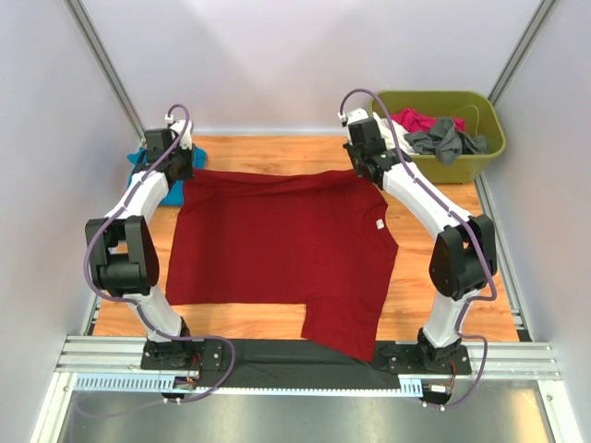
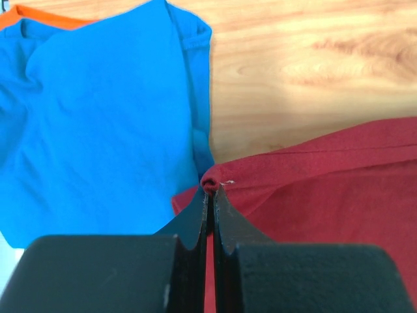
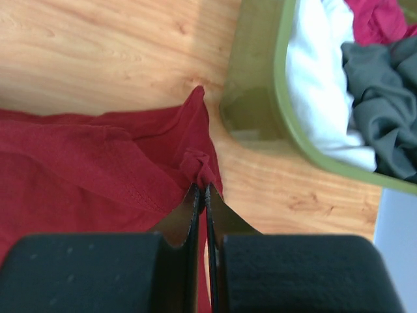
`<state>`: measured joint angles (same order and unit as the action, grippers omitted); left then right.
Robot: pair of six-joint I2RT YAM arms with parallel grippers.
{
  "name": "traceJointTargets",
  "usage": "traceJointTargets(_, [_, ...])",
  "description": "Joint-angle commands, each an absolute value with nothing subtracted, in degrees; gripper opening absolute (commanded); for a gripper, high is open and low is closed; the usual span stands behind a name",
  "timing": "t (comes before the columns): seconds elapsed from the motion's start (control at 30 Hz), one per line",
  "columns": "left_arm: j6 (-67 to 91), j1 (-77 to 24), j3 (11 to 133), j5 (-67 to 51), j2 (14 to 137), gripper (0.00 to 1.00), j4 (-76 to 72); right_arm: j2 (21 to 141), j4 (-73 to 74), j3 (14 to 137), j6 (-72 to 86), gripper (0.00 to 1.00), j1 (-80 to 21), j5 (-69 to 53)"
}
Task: Fold and stack the t-shirts
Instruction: Fold the tshirt
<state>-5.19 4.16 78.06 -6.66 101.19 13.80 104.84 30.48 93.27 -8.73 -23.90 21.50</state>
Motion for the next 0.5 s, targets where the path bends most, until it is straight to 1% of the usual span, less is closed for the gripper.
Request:
traceJointTargets(0.0, [-9.6,5.1,74.6,-8.8,96.5,0.00,10.2,100.8,32.1,91.1,-5.1,0.00,-24.3,21.7])
traceJointTargets(0.13, [-9.5,7.2,72.2,-9.0,94.7,0.00,8.9,99.8,32.3,88.2,-5.0,0.00,-24.1,23.4])
traceJointTargets(0.47, [-9.3,9.8,69.5,-11.1,92.7,0.00,8.0,100.3,33.3,88.1,-3.6,0.00,-24.1,24.3])
